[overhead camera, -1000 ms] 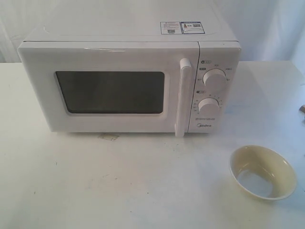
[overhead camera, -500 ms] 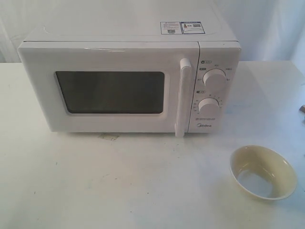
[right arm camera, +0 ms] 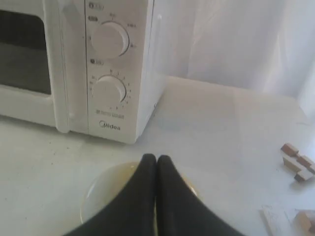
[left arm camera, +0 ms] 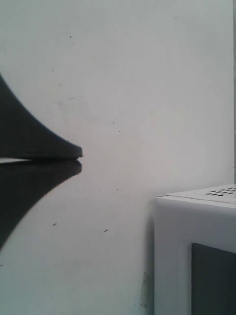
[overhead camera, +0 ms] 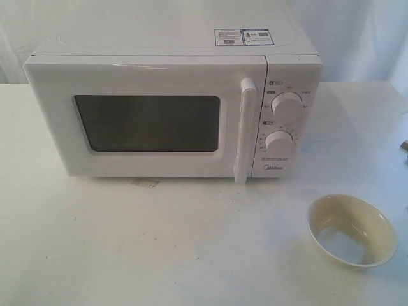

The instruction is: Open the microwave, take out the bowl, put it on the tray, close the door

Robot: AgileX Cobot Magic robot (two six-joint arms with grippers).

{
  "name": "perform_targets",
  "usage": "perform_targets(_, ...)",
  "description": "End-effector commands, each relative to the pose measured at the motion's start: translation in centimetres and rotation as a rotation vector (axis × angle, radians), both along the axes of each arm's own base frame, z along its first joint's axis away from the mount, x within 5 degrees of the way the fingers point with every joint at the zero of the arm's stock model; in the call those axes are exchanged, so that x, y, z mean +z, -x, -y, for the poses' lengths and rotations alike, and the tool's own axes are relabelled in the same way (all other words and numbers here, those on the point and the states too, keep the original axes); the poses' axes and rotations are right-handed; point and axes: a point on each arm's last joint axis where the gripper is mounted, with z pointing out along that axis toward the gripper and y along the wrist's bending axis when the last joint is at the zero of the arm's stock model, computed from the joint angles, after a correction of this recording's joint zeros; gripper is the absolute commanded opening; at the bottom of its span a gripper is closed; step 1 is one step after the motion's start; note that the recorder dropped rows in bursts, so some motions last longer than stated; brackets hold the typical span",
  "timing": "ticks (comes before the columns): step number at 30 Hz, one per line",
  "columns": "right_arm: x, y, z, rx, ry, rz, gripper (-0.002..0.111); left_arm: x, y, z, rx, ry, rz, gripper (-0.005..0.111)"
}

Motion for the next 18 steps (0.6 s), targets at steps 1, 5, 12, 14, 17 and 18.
perform_targets(1,-0.83,0.15,0.05,-0.006,0.003,-0.079,0.0,-0.1,0.01,0.01,0.002,0.008,0.003,0.0)
perform_targets(5,-1.25,0.48,0.32,-0.048,0.008,-0.114,0.0,-0.1,0.01,0.01,0.002,0.008,0.003,0.0)
perform_targets(12,-1.27,0.47,0.64,-0.115,-0.023,-0.117,0.0,-0.1,0.01,0.01,0.002,0.008,0.003,0.0)
perform_targets(14,-1.27,0.47,0.64,-0.115,-0.023,-0.117,0.0,-0.1,0.01,0.01,0.002,0.008,0.003,0.0)
perform_targets(17,-1.27,0.47,0.64,-0.115,-0.023,-0.117,0.0,-0.1,0.01,0.01,0.002,0.008,0.003,0.0)
perform_targets(18,-1.27,0.47,0.64,-0.115,-0.023,-0.117,0.0,-0.1,0.01,0.01,0.002,0.008,0.003,0.0)
